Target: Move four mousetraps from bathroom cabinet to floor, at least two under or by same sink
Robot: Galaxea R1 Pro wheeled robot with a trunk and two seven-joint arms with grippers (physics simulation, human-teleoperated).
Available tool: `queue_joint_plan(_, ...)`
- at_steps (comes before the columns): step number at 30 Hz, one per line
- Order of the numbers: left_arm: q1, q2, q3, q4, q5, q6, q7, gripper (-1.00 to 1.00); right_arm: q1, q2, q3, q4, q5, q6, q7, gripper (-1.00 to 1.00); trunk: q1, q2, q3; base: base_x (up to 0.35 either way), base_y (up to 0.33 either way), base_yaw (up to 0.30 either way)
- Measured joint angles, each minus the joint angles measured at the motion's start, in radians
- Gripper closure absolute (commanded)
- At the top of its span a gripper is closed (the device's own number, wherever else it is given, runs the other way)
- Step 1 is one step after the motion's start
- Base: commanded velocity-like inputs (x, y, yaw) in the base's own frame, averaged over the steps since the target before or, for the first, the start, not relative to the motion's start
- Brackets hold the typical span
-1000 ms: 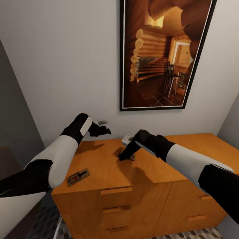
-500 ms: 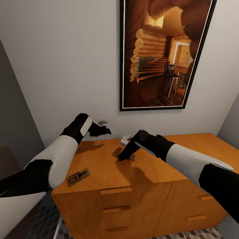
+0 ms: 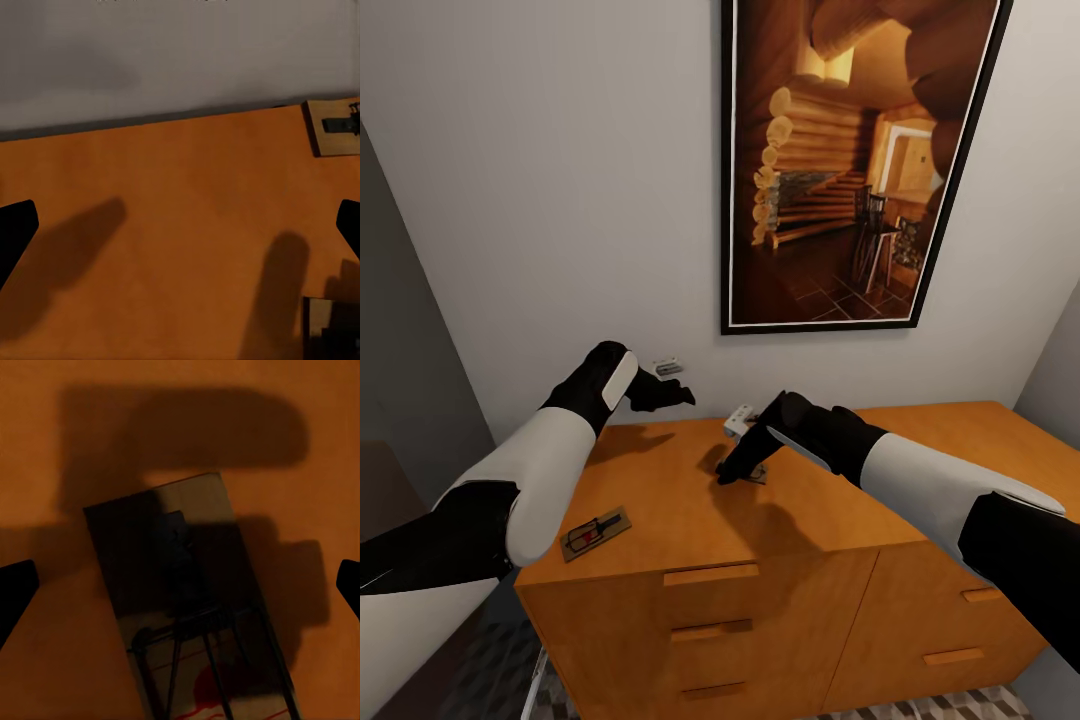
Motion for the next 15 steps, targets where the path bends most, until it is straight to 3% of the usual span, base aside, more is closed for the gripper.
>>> queue_joint_plan(15,0.000,0.000,0.000,-0.003,0.000,0.000,0.000,-1.00,0.000,0.000,-0.001,0.004,-0.008,0.001,0.000,-1.00,0.000,0.000,0.000,0.000,0.000,0.000)
